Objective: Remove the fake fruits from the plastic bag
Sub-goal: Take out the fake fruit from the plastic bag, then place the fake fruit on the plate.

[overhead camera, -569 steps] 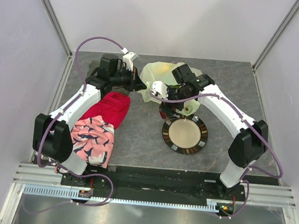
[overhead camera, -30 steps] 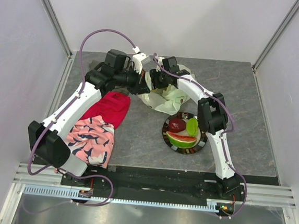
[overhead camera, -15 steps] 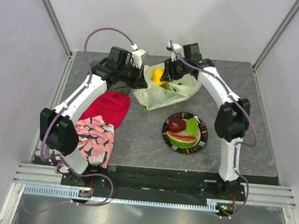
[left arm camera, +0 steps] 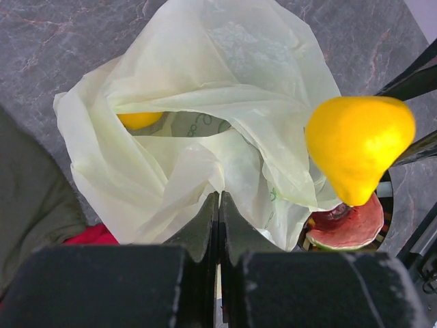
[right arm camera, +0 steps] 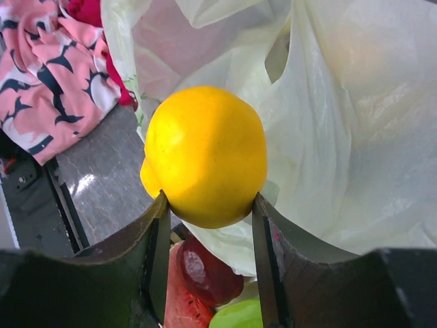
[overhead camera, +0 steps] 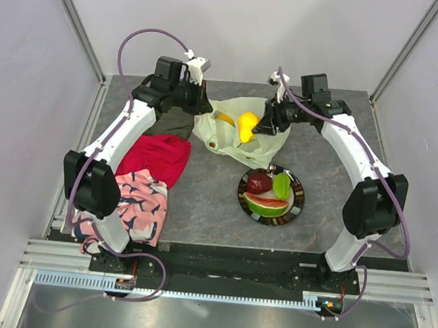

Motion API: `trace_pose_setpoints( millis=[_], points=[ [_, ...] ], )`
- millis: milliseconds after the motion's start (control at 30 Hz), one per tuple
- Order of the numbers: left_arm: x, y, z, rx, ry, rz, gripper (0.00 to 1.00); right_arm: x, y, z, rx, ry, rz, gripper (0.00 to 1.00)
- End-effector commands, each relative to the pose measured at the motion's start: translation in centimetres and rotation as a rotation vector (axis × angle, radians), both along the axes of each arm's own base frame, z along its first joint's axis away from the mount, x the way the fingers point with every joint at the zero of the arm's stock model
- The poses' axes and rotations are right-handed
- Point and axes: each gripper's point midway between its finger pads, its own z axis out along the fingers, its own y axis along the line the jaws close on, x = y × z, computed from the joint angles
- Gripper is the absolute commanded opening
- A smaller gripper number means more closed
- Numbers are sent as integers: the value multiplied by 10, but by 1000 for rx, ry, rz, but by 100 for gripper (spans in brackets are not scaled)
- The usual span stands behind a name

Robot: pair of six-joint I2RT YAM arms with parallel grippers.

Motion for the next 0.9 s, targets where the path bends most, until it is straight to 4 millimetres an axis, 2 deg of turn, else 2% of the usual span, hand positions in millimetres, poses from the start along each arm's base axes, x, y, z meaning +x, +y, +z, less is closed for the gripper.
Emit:
trace_pose_setpoints(
  millis=[0, 67, 100, 133, 200, 233, 267, 300, 333, 367, 400, 433, 467, 500, 567, 633, 767, 867],
  points=[
    [5, -13, 14, -53, -25, -22, 2, -3, 13, 57, 170, -112, 13, 38],
    [3, -13, 19, -58, -33, -26, 2, -1, 3, 63, 129, -151, -10, 37],
    [4, -13, 21, -61, -38, -25, 2, 1, -5, 74, 110, -192, -18, 37],
    [4, -13, 22, -63, -40, -25, 2, -6, -18, 71, 42, -215, -3, 37],
    [5, -14, 25, -72, -45, -20, 2, -8, -44, 70, -41, -231, -34, 37],
    [5, -14, 25, -76, -44, -18, 2, -21, -59, 62, -95, -190, -43, 37],
    [2, -14, 30, -84, -49, -16, 2, -22, -79, 51, -168, -197, -49, 37],
    [1, -14, 33, -92, -51, -16, 2, -29, -90, 40, -221, -177, -45, 36],
    [-3, -15, 37, -102, -55, -29, 2, -46, -102, 31, -264, -132, -42, 36],
    [-5, -15, 40, -106, -58, -35, 2, -57, -116, 8, -321, -111, -7, 36],
    [-10, -14, 46, -111, -70, -38, 2, -67, -127, -5, -381, -96, 2, 36],
    [-12, -13, 44, -111, -66, -38, 2, -83, -135, -13, -425, -83, 27, 36],
    [-14, -12, 45, -113, -69, -34, 2, -99, -145, -38, -487, -57, 88, 36],
    [-17, -10, 46, -114, -74, -27, 2, -111, -157, -47, -550, -34, 99, 36],
    [-21, -10, 50, -123, -92, -34, 2, -133, -169, -72, -611, 30, 149, 35],
    [-28, -9, 54, -127, -99, -47, 2, -148, -175, -84, -644, 57, 191, 35],
    [-37, -5, 64, -130, -129, -48, 2, -155, -176, -100, -647, 102, 195, 35],
    [-46, -2, 66, -129, -135, -53, 2, -147, -175, -114, -641, 140, 151, 35]
  ],
)
